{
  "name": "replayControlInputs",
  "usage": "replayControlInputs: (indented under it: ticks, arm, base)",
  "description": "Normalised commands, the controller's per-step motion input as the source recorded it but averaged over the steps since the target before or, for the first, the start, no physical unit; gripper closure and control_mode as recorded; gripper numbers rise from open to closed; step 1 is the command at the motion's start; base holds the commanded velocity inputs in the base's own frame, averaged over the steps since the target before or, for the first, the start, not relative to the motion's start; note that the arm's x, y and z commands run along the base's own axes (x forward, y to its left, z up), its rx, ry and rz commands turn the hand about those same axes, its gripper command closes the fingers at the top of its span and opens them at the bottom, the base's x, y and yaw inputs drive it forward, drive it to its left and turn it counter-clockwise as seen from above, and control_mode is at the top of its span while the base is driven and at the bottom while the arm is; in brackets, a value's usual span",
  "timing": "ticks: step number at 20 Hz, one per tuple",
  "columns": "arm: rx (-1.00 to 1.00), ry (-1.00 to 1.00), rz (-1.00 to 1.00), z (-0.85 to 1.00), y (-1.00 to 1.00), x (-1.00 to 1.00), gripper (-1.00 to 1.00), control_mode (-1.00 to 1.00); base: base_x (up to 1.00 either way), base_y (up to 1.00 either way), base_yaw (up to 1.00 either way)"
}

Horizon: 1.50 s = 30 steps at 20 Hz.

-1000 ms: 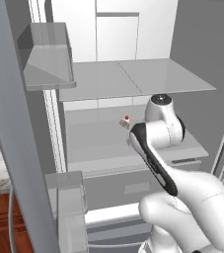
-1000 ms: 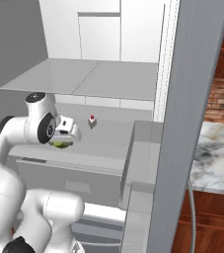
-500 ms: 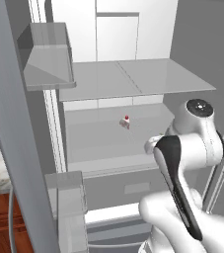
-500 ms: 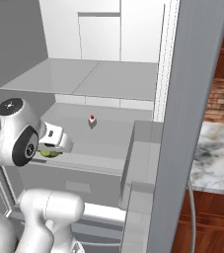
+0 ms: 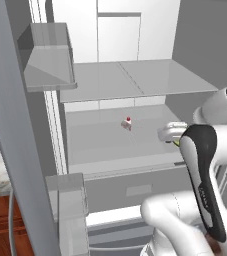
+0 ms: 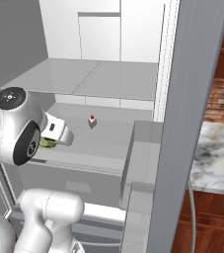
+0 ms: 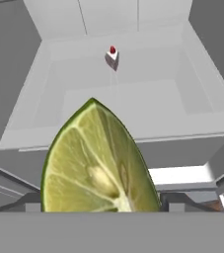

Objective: Take the lemon wedge from the fridge and place it on the plate with fish on the dining counter.

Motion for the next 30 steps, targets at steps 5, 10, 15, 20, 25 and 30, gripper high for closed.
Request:
replayControlInputs:
  ticks: [5, 10, 15, 20, 25, 30]
  arm:
    - [-0.01, 0.06, -0.02, 0.03, 0.02, 0.08, 1.0, -1.0]
    - [0.0, 0.0, 0.02, -0.01, 0.0, -0.34, 1.0, 1.0]
    - [0.0, 0.0, 0.0, 0.0, 0.0, 0.0, 1.0, 1.0]
    - [0.0, 0.0, 0.0, 0.0, 0.0, 0.0, 1.0, 1.0]
    - [0.0, 0.0, 0.0, 0.0, 0.0, 0.0, 1.0, 1.0]
    - [0.0, 0.0, 0.0, 0.0, 0.0, 0.0, 1.0, 1.0]
  base:
    - [0.0, 0.0, 0.0]
    - [-0.4, 0.0, 0.03]
    - [-1.0, 0.0, 0.15]
    - [-1.0, 0.0, 0.43]
    - [-0.97, 0.0, 0.62]
    - [-0.81, 0.0, 0.7]
